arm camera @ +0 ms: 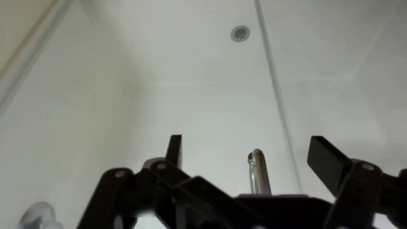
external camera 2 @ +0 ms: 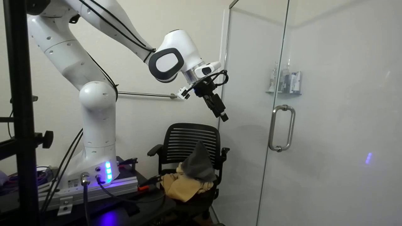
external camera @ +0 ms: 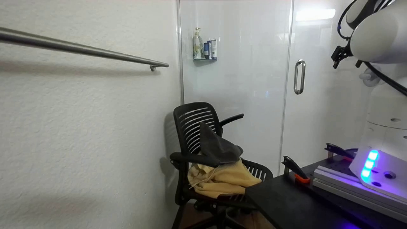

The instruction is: Open the glass door

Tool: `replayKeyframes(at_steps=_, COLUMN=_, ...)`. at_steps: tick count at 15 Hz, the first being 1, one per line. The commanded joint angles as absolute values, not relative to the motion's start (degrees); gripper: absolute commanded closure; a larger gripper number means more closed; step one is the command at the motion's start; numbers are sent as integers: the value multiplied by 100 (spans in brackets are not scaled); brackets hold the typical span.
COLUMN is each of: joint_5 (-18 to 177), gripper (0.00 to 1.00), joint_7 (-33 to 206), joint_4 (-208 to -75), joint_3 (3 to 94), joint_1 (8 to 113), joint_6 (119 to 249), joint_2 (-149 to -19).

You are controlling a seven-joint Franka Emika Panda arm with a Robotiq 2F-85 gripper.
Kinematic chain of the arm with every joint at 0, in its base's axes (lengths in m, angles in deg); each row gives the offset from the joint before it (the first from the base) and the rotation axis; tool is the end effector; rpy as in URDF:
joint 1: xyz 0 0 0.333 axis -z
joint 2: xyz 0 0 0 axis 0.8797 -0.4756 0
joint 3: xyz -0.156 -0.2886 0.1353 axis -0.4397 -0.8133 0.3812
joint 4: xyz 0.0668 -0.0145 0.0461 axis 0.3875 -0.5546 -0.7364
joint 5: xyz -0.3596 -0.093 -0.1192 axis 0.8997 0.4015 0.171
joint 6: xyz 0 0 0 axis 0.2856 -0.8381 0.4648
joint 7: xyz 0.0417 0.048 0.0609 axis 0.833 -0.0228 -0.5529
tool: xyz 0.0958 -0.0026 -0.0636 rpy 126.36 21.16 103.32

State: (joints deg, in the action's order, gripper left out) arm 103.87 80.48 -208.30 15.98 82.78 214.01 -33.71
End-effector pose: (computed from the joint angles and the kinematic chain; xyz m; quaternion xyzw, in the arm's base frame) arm 0.2168 -0.3109 0.4453 0.9106 -0.2749 0.2882 0.1105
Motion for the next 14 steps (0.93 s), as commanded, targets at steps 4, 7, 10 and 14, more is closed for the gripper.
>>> replayKeyframes(at_steps=4, joint_5=9828, gripper=0, joint_7=7780, joint_4=-20743, joint_3=1912, joint_1=8528, joint_6=21751, joint_2=-3898)
replayKeyframes(at_steps=7, joint_5=9166, gripper=0, joint_7=7204, joint_4=-20553, joint_3=1334, joint_1=8009, joint_6=23151, joint_2=-4684)
replayKeyframes(at_steps=10, joint_5=8984, gripper=0, joint_7=7073, joint_4=-20322, joint_3=588, joint_1=7070, joint_6=24013, joint_2=-5167)
replayKeyframes(at_steps=14, joint_5=9156, gripper=0, joint_7=7204, joint_4=-19844, joint_3=-213, joint_1=5769, joint_6=24253, joint_2=-5531)
